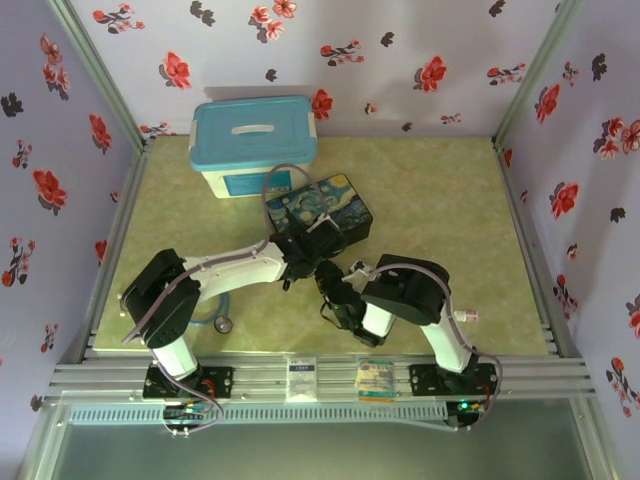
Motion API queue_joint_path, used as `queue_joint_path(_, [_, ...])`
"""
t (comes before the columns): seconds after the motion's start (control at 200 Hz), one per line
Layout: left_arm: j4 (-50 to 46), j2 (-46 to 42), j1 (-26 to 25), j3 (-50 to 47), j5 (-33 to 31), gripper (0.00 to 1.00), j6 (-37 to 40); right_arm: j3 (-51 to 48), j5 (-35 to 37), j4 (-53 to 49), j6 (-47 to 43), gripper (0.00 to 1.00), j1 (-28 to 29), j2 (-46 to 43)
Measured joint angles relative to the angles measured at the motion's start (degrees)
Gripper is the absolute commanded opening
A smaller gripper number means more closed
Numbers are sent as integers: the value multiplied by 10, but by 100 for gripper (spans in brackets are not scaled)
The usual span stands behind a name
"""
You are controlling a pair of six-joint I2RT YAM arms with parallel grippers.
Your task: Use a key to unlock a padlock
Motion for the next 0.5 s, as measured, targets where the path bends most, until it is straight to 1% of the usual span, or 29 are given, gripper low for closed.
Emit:
queue_joint_path(0.095, [9,-4,0,-6,0,57,0,15,25,-34,-16,0,1,-7])
queue_joint_path(0.23, [19,-9,1,-14,2,57,4,49,75,-191,-42,0,14,-53])
queue_joint_path(0.27, [19,-9,2,-14,3,57,6,50,85,-213,-47,0,16,-63])
queue_joint_path(0.36, [20,-9,2,-14,5,57,11,41,99,-188,-72,0,16,-57])
queue_joint_path(0.43, [21,-9,2,-14,5,57,13,34,102,-120,-86,0,15,-28])
queue_joint_path(0.5, [22,-11,3,-14,9,57,15,36,97,-64,-79,0,10,-6])
